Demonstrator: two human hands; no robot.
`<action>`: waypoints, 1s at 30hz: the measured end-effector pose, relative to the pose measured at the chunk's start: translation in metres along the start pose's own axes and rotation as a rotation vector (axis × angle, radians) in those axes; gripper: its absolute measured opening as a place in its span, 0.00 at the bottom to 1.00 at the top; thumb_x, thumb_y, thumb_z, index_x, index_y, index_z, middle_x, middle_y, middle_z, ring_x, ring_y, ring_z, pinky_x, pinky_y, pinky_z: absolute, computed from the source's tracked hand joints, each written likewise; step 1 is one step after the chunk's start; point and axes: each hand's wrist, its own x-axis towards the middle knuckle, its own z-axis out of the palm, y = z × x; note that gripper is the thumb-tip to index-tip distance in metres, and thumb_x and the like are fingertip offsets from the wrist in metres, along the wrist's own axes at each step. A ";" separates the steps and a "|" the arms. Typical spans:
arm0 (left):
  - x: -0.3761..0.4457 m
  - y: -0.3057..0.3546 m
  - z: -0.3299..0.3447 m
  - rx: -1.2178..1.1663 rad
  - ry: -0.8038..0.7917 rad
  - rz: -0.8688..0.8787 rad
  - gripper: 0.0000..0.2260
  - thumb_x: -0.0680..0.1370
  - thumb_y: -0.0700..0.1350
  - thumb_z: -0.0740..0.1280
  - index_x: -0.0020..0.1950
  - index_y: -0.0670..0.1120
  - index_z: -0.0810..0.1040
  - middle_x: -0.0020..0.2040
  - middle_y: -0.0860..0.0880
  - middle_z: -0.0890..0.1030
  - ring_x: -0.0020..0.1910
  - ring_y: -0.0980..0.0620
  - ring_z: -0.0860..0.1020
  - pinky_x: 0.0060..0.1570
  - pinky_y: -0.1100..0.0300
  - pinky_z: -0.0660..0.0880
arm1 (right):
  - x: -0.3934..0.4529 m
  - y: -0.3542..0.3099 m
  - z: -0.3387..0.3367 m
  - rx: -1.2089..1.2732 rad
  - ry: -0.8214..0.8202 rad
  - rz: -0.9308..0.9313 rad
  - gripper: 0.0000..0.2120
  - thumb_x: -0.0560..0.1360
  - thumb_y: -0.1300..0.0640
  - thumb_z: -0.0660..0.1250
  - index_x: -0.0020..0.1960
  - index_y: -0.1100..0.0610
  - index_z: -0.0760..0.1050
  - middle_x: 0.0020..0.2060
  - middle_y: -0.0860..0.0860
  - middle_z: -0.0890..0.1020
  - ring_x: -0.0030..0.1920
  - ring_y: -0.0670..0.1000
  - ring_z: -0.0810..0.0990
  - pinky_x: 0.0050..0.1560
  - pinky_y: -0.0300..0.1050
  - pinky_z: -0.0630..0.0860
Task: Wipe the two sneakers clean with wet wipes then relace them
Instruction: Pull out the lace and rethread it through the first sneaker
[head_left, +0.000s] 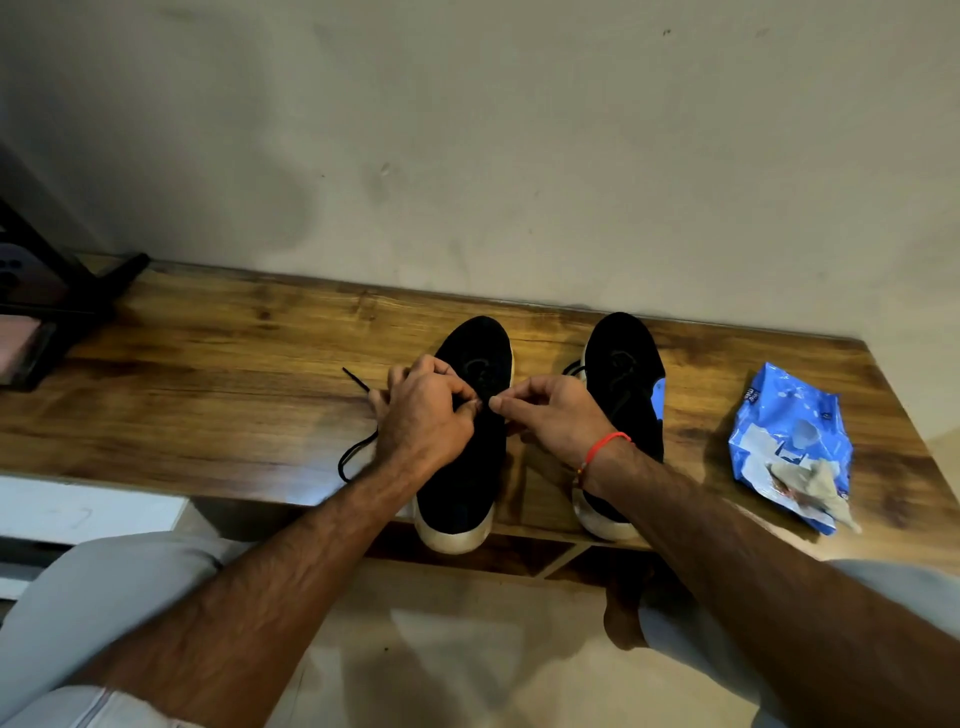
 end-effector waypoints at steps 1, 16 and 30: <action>0.000 0.001 -0.001 0.005 -0.001 -0.017 0.04 0.78 0.52 0.72 0.51 0.56 0.84 0.59 0.57 0.73 0.65 0.51 0.65 0.64 0.48 0.59 | 0.000 0.002 0.000 0.002 -0.005 0.004 0.03 0.75 0.56 0.73 0.46 0.56 0.82 0.42 0.52 0.86 0.43 0.49 0.85 0.43 0.42 0.80; 0.016 -0.013 0.002 -0.354 -0.250 0.101 0.09 0.74 0.48 0.77 0.40 0.63 0.83 0.54 0.65 0.77 0.64 0.53 0.74 0.69 0.43 0.68 | 0.002 0.011 -0.003 -0.067 0.072 -0.040 0.03 0.77 0.60 0.71 0.48 0.56 0.84 0.42 0.50 0.86 0.45 0.47 0.85 0.49 0.43 0.82; 0.008 -0.009 -0.002 -0.033 -0.091 0.166 0.01 0.77 0.53 0.73 0.48 0.59 0.83 0.62 0.65 0.74 0.67 0.55 0.65 0.55 0.52 0.55 | 0.006 0.008 -0.003 -0.261 0.029 -0.113 0.03 0.77 0.58 0.71 0.48 0.54 0.84 0.43 0.51 0.85 0.46 0.50 0.83 0.50 0.49 0.82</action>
